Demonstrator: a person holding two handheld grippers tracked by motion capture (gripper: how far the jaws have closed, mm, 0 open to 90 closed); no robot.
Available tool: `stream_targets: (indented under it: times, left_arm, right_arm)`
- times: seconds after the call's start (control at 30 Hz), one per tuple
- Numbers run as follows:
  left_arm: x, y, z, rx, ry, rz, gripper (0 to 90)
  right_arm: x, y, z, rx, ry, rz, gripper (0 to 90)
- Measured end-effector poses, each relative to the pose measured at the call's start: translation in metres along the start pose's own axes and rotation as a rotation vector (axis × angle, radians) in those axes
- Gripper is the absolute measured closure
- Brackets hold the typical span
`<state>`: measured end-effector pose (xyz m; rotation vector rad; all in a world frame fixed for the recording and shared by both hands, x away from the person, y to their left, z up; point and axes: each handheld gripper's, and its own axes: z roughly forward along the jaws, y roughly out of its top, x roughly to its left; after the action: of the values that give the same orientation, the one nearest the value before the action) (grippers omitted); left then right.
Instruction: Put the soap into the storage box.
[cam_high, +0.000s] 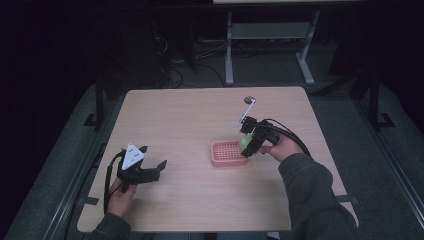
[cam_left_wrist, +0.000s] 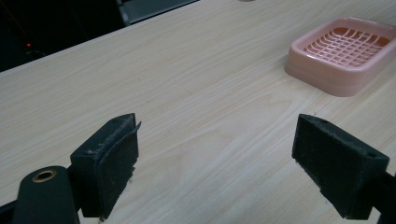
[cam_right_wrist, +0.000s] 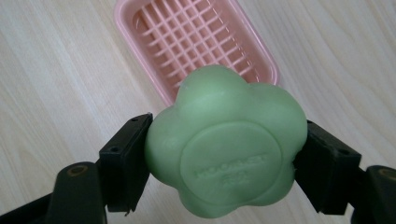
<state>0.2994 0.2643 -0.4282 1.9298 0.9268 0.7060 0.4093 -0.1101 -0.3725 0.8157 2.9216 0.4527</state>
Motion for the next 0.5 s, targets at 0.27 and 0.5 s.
stream_targets:
  times: [0.27,0.5]
  left_arm:
    - [0.001,0.000,-0.001,-0.005,0.007,-0.003,14.3]
    - [0.001,0.000,-0.001,-0.002,0.005,-0.002,14.3]
  right_arm:
    - [0.004,0.017,0.003,-0.002,0.002,-0.018,26.0]
    - [0.006,0.028,0.012,0.005,0.010,-0.025,26.0]
